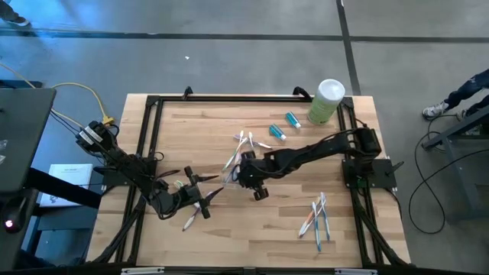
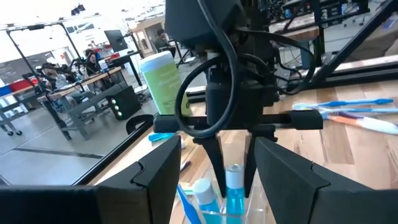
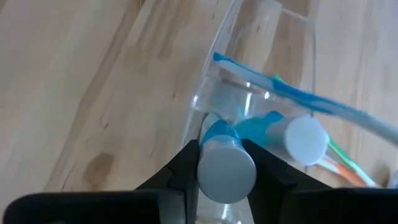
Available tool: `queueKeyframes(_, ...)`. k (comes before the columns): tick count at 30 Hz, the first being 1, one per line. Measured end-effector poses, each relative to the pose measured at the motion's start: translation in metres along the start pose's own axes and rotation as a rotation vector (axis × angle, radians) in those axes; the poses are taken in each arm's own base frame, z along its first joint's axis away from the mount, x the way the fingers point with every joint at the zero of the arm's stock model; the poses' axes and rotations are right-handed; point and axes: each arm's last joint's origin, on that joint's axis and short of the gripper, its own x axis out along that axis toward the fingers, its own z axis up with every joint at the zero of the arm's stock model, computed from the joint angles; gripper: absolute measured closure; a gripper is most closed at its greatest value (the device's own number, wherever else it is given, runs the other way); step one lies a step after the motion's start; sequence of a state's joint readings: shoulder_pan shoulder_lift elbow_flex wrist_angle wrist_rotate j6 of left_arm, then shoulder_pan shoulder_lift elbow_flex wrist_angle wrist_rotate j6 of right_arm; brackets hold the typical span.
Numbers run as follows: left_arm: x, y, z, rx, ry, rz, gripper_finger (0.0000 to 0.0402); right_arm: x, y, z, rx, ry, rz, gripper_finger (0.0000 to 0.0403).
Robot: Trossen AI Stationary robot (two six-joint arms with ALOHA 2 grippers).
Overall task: Pick & Place toothbrushing station
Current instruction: Put the mouthwash into the center of the transparent organizer
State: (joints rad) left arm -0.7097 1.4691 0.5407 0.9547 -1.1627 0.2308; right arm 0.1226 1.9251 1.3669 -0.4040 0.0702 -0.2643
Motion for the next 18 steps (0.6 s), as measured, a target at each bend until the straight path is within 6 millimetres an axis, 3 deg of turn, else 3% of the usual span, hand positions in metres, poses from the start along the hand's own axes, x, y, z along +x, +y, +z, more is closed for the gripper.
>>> queueKeyframes(7, 0.0, -0.0003, -0.0018, 0.001, 0.009, -0.002, 0.0201, -0.0013, -0.0009, 0.0027, 0.032, -0.017, -0.006, 0.0298)
queueKeyframes(18, 0.0, -0.0003, -0.0018, -0.001, 0.009, -0.001, 0.0201, -0.0018, -0.0004, 0.0095, 0.074, -0.081, -0.026, 0.0184)
